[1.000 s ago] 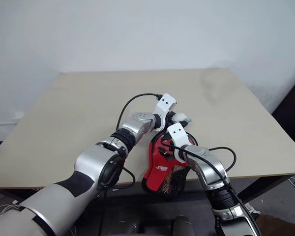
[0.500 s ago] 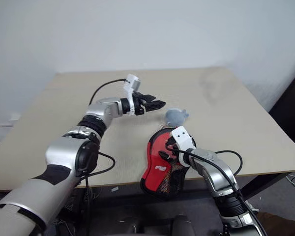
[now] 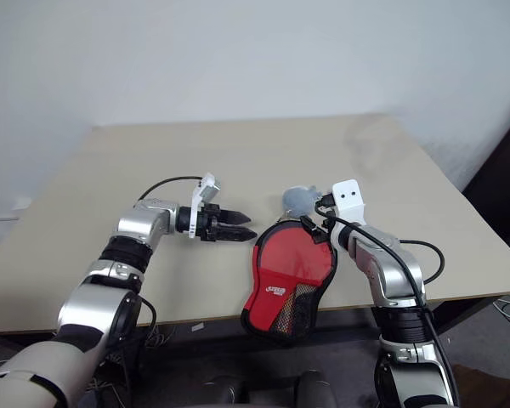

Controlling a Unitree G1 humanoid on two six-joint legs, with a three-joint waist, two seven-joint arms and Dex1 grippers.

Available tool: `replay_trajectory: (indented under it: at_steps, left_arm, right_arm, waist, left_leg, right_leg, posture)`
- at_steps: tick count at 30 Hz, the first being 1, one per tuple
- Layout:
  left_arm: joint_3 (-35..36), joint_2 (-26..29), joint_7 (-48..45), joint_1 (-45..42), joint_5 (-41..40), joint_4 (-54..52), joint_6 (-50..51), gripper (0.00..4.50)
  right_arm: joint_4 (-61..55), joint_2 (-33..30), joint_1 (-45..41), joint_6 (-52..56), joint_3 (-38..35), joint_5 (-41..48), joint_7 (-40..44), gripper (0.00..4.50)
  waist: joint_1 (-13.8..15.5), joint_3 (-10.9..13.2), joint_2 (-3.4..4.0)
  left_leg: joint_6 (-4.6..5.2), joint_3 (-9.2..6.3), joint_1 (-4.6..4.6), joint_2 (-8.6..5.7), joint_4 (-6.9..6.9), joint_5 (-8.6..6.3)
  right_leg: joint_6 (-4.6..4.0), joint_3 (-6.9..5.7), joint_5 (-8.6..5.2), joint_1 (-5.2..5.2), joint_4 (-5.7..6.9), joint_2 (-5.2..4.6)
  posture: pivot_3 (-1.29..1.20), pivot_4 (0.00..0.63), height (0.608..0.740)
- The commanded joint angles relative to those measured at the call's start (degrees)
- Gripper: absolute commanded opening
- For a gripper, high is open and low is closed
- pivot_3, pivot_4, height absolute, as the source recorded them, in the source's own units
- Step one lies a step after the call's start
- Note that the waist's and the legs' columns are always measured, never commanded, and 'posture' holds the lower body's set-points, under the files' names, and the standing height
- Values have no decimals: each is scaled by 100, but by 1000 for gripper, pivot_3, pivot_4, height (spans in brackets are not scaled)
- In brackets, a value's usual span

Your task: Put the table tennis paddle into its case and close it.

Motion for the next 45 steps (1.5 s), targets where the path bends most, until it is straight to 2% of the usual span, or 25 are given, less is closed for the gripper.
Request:
replay_trajectory:
  at_steps: [1,4,7,11,19,24,29,32,43,45]
  left_arm:
    - [-201,-296,293,181,-324,-1005,597,4125]
    - [-443,-574,669,392,-284,-1347,602,4125]
    - [-977,-625,820,620,-24,-1506,343,4125]
    - [-1251,-730,1135,727,99,-1304,61,4125]
    - [-1411,-869,1740,701,321,-688,-341,4125]
    - [-1555,-820,1836,803,407,-780,-453,4125]
    - [-1580,-774,1887,823,360,-847,-444,4125]
    - [-1580,-756,1948,840,365,-875,-445,4160]
    - [-1701,-774,2072,893,390,-872,-335,4160]
    - [-1717,-792,2093,891,394,-864,-317,4160]
  right_arm:
    - [127,24,-370,-230,-60,2,-25,4500]
    - [449,35,-626,-391,-78,-87,-110,4500]
    - [794,46,-921,-477,-125,-107,-154,4500]
    - [1216,91,-1294,-565,-143,-52,-93,4500]
    - [2972,441,-2082,-939,-347,81,25,4500]
    - [4380,557,-2468,-1667,-401,-118,-82,4500]
    - [5208,599,-2654,-2144,-349,-227,-82,4500]
    - [5310,632,-2637,-2295,-351,-250,-109,3933]
    - [4360,615,-2229,-2168,-468,-20,53,124]
    - [4038,588,-2108,-2000,-491,52,74,29]
  waist:
    - [3,0,0]
    - [1,0,1]
    - [-6,-1,4]
    - [-8,1,12]
    - [-6,0,14]
    - [-10,-2,17]
    - [-23,-4,19]
    - [-75,-6,22]
    - [-143,-8,26]
    - [-142,-9,28]
  left_leg:
    - [0,0,1,-1,1,0]
    - [0,1,3,0,2,0]
    - [-1,1,4,1,-1,0]
    - [0,8,11,2,-12,0]
    - [0,9,18,1,-9,0]
    - [0,11,22,0,-11,0]
    - [0,11,25,-1,-12,0]
    - [0,10,26,-1,-13,0]
    - [0,5,27,-3,-11,0]
    - [0,5,27,-4,-11,0]
  right_leg:
    - [2,-1,-1,4,0,0]
    - [14,1,-9,3,0,1]
    - [7,4,-4,2,0,1]
    - [-3,23,1,-4,0,4]
    - [-4,23,2,6,0,3]
    - [-5,27,3,8,0,4]
    - [-6,30,3,10,1,4]
    - [-6,31,3,10,2,4]
    - [-6,29,3,15,2,3]
    - [-6,29,3,15,2,3]
  posture:
    - [0,0,740]
    - [0,0,740]
    - [0,0,740]
    - [0,0,740]
    - [0,0,740]
    - [0,0,740]
    - [0,0,740]
    - [0,0,740]
    - [0,0,740]
    - [0,0,740]
